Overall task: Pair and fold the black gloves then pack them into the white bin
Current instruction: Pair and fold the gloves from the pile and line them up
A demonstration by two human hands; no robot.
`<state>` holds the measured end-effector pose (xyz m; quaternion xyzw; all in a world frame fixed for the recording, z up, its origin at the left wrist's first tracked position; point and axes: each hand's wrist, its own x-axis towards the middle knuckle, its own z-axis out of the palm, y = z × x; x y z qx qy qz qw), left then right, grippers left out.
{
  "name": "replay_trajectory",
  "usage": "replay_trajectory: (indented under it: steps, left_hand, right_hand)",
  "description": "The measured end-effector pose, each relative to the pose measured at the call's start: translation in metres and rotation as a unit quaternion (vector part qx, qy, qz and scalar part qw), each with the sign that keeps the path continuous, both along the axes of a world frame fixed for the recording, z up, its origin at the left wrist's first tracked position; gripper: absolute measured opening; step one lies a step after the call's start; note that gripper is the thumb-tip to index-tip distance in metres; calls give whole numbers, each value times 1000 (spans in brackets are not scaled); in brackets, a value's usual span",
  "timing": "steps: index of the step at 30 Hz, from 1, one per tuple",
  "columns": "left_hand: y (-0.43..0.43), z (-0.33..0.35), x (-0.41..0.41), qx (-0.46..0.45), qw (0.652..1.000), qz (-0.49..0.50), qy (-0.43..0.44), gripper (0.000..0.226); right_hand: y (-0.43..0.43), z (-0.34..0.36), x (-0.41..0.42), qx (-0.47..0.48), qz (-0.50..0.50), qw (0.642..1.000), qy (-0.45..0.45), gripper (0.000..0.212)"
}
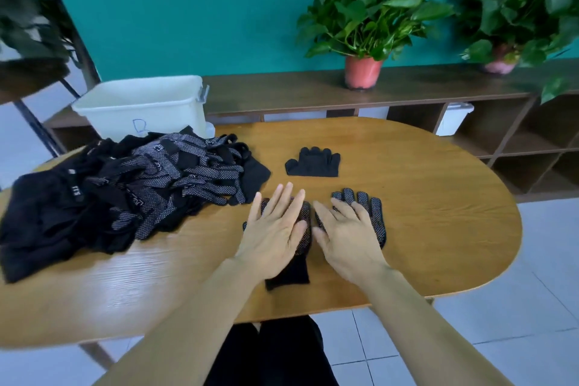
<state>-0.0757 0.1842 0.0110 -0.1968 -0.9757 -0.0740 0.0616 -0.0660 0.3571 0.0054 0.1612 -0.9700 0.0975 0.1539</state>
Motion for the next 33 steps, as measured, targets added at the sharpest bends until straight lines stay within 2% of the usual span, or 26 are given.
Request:
replay_trajectory:
  steps: [4, 11, 15, 18, 23, 26, 33]
  left_hand:
    - [-54, -2, 12, 10, 999, 30, 33, 75]
    - [-140, -3, 20, 53, 992, 55, 101, 56]
    - [-174, 5, 14, 63, 989, 59, 120, 57]
    - [-197, 15, -4, 72, 984, 79, 139, 47]
    - [-235, 36, -60, 90, 972, 105, 191, 43]
    - [-260, 43, -99, 94, 963, 128, 217, 32]
    - [-289, 43, -162, 73, 952, 247, 167, 30]
  right_hand:
    - [-42, 10, -3, 8, 28, 997, 71, 42]
    - [-111, 22, -17, -21, 93, 987, 132, 31]
    - [-136, 26, -34, -37, 118, 983, 136, 32]
    - [-151, 30, -55, -43, 124, 980, 150, 21]
    - [-188, 48, -109, -48, 133, 980, 142, 21]
    - [-216, 59, -145, -51, 144, 979, 136, 14]
    - [-281, 78, -219, -30, 147, 987, 56, 30]
